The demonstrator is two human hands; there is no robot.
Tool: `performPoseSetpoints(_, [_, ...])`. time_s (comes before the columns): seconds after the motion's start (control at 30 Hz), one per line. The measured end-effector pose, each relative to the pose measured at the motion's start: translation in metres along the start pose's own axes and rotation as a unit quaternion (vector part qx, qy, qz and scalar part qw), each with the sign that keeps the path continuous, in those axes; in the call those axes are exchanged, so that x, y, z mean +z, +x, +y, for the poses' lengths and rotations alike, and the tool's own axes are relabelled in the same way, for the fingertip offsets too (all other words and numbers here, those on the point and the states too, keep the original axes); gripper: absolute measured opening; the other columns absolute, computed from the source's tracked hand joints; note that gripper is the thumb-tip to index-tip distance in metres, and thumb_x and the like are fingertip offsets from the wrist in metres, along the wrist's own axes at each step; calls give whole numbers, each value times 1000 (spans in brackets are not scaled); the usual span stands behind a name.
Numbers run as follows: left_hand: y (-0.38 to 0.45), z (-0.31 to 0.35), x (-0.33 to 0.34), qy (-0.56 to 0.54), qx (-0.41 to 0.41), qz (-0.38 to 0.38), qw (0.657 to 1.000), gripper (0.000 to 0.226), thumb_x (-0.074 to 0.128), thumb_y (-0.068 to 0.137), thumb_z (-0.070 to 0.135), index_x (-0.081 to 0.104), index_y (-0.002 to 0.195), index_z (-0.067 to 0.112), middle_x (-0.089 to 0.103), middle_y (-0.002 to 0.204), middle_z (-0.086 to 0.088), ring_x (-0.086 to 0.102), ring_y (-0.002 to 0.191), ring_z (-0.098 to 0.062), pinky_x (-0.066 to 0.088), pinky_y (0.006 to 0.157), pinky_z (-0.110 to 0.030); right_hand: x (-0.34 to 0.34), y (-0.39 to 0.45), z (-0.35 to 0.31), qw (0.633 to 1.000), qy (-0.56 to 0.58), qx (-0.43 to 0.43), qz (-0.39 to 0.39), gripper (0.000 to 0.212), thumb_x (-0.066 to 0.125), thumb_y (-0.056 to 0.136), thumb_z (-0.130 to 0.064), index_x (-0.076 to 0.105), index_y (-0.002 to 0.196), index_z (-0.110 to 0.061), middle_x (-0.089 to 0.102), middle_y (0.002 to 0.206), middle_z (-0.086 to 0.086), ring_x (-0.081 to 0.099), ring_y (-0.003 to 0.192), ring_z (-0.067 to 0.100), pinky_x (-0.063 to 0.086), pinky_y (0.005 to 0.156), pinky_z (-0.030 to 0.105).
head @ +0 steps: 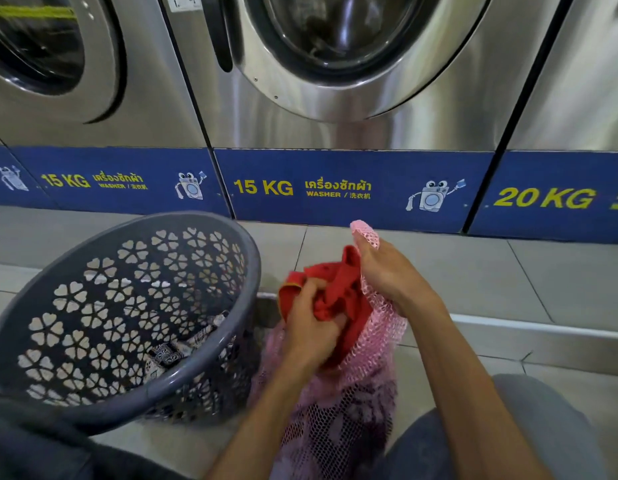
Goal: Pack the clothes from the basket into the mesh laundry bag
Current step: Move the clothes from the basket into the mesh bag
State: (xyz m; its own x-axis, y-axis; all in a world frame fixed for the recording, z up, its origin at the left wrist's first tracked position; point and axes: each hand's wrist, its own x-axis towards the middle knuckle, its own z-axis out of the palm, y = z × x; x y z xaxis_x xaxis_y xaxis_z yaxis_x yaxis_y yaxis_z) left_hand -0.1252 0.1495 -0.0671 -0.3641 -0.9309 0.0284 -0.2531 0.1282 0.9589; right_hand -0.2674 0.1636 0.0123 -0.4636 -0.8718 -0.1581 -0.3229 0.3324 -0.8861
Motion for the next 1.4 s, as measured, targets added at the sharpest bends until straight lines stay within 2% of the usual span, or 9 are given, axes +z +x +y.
performPoseSetpoints(0.27, [-8,-53,46,242,-47,-386,889,51,68,81,28,54,129,34,63,133,2,59,120,-20,46,106,-43,-5,-10,14,986,-153,-9,-64,57,27,106,-53,23,160,-37,34,165,1,35,150,29,26,119,38])
performPoseSetpoints(0.4, [2,-23,33,323,-113,-441,830,62,56,69,52,48,129,44,59,136,-2,58,117,-26,48,103,-46,-18,-7,15,974,-219,20,-48,53,28,108,-46,38,156,-24,42,161,7,41,145,33,32,115,39])
performPoseSetpoints(0.53, [-27,-43,18,222,-274,-456,817,55,54,97,30,35,149,28,47,148,-8,50,124,-27,43,104,-39,-21,-1,18,962,-267,57,5,46,38,104,-44,58,138,-19,61,143,12,56,128,37,44,104,44])
performPoseSetpoints(0.67, [-35,-73,18,303,-326,-493,747,6,45,97,24,48,95,29,50,100,6,32,108,-17,37,91,-29,-16,-1,16,961,-268,64,29,31,50,96,-31,70,118,-21,70,121,11,63,106,35,45,84,36])
performPoseSetpoints(0.83, [-27,-37,12,429,-341,-513,661,19,41,103,11,47,89,-1,54,111,-17,51,96,-24,36,112,-39,-11,-5,13,964,-249,82,51,22,55,86,-28,70,94,-14,70,99,10,62,90,34,43,77,34])
performPoseSetpoints(1.0, [-13,-22,-17,460,-314,-462,690,55,61,94,22,43,143,3,60,130,-14,61,118,-26,48,101,-40,-11,-2,15,972,-215,73,67,16,48,88,-15,63,87,-9,68,98,15,62,93,37,47,78,37])
performPoseSetpoints(1.13, [-6,-21,-31,465,-253,-406,745,61,64,90,25,40,146,17,56,125,-9,58,109,-25,49,92,-35,-7,2,20,960,-229,110,117,14,48,91,-14,58,96,-6,58,96,15,61,97,40,43,77,37])
performPoseSetpoints(1.27, [-11,-36,-36,450,-280,-359,768,60,63,88,29,43,142,12,53,140,-11,54,124,-27,48,105,-41,0,12,24,982,50,170,61,30,45,85,-4,61,106,10,64,91,23,64,79,34,45,65,36])
performPoseSetpoints(1.4, [-6,-44,-40,466,-325,-289,771,112,63,69,47,0,157,18,28,158,-22,38,138,-41,41,110,-51,-2,12,20,924,310,219,36,9,49,79,-9,58,77,-11,51,70,8,50,56,24,45,69,37])
